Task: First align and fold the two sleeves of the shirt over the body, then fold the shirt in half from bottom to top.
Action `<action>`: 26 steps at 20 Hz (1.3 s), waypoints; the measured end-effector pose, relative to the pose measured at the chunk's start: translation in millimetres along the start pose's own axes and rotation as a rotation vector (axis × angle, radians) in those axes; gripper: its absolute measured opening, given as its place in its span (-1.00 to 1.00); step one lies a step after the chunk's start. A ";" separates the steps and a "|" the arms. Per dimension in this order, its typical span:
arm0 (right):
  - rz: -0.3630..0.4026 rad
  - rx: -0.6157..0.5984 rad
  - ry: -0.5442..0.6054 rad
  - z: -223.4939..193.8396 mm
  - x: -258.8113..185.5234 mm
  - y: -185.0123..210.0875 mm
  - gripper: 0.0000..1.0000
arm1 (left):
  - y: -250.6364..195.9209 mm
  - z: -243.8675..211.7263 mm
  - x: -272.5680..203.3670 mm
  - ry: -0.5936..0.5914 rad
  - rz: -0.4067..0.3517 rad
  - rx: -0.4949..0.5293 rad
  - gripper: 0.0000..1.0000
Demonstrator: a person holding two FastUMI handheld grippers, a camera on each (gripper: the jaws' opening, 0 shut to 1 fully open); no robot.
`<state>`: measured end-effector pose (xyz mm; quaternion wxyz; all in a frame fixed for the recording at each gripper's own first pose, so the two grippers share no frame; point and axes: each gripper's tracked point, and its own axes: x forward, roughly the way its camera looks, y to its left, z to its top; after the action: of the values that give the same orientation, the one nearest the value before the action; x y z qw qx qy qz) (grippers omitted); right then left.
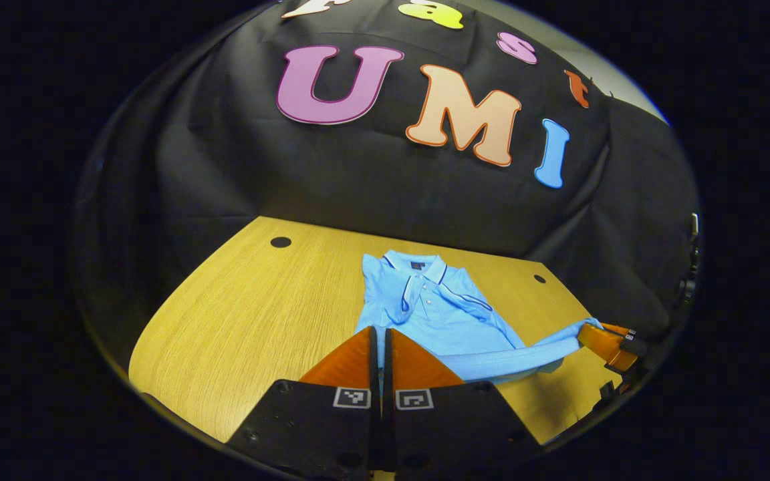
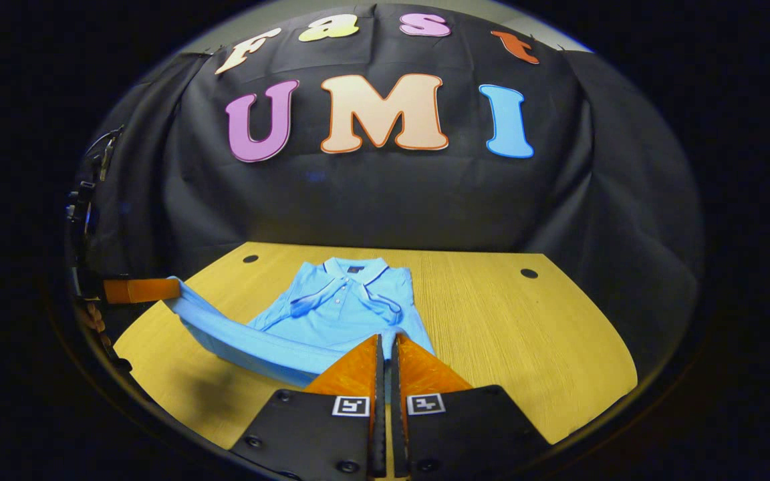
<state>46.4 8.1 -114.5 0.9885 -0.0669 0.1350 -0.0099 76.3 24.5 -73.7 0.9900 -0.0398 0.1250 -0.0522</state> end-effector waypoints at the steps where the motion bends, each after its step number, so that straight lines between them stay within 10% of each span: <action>1: 0.005 0.009 -0.008 9.8 15.0 -2.2 -0.88 | -2.6 9.8 12.2 -0.013 0.005 -0.007 -1.00; 21: 0.108 0.189 0.121 37.1 308.2 -20.9 -0.94 | 37.7 58.2 271.6 0.022 0.204 0.008 -1.00; 23: 0.120 0.202 0.153 21.9 307.4 -22.8 -0.60 | 41.6 46.8 269.9 0.056 0.221 -0.017 -0.68; 26: 0.133 0.177 0.149 17.6 285.4 -28.2 0.69 | 47.4 41.3 247.3 0.064 0.241 -0.047 0.98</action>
<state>326.0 -28.3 -169.7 0.9763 0.0306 0.2109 0.0386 329.3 46.2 -98.4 0.9834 -0.0460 0.1616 0.0688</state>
